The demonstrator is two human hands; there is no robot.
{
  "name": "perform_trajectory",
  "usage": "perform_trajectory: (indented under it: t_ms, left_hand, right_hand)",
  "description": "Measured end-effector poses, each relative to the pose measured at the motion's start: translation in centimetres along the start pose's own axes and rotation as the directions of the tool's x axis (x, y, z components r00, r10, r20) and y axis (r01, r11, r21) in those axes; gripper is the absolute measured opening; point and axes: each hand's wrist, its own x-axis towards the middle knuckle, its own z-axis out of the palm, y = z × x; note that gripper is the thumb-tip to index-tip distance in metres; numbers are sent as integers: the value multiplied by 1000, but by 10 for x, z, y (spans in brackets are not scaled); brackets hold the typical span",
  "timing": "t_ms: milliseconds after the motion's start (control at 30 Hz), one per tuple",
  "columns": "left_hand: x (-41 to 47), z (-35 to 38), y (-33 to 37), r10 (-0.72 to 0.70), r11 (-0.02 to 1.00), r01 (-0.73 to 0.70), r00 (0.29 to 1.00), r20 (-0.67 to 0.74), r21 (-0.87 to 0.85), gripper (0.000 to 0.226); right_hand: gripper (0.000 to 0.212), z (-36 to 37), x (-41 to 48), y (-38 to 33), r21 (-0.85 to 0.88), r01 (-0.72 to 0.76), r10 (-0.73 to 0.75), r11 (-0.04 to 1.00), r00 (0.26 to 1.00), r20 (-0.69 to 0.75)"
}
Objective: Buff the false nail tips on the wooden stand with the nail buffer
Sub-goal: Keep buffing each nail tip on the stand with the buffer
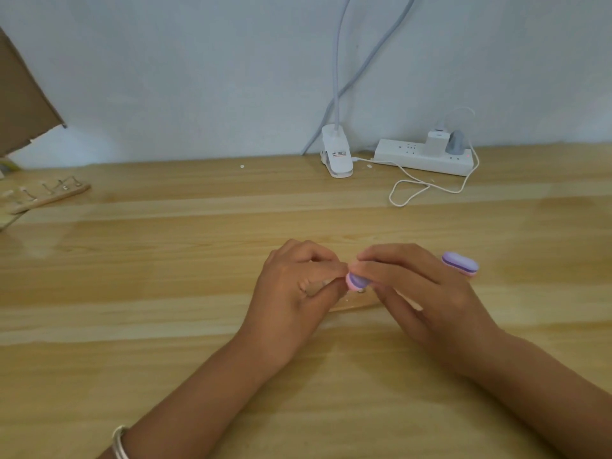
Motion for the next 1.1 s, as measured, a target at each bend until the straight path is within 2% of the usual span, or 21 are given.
perform_trajectory:
  t_ms: [67,133,200,267,433,533,600,700,767,833,967,1100]
  left_hand:
    - [0,-1,-1,12,1000,-12,1000,16,10,14]
    - [-1,-1,-1,9,1000,-9,1000,12,-7,16]
    - [-1,-1,-1,-18,999,18,1000,5,-30,13]
    - [0,0,0,-36,998,37,999,10,-43,13]
    - [-1,0,-1,-60,990,60,998,7,-130,16]
    - [-1,0,-2,-85,983,85,996,8,-165,12]
    - [-1,0,-2,-95,976,96,995,12,-194,11]
    - [-1,-1,-1,-99,966,100,995,16,-237,16]
    - [-1,-1,-1,-105,964,107,994,18,-242,20]
    - [-1,-1,-2,-117,959,117,993,16,-256,12]
    - [-1,-1,-3,-117,950,123,992,37,-286,8]
    - [-1,-1,-3,-122,938,128,992,40,-323,12]
  right_hand:
    - [26,5,-1,-6,63,36,-37,997,999,18]
    - [25,2,1,-4,20,57,-57,998,998,12]
    - [25,-4,3,3,-45,18,-18,999,1000,-3]
    - [24,-5,2,5,-31,-19,18,999,1000,-6]
    - [24,3,-1,-6,41,69,-70,997,998,8]
    - [25,-4,1,4,-8,4,-4,1000,1000,-7]
    - [27,-4,0,4,20,-26,26,999,1000,-6]
    - [22,2,-1,-7,69,32,-31,997,1000,-3]
    - [23,0,0,-7,15,69,-69,997,998,-5]
    - [26,-3,0,1,-39,43,-43,998,999,-10]
    - [32,-6,-3,14,28,-98,99,995,995,-31]
    - [26,-2,-2,7,77,-88,92,993,994,-54]
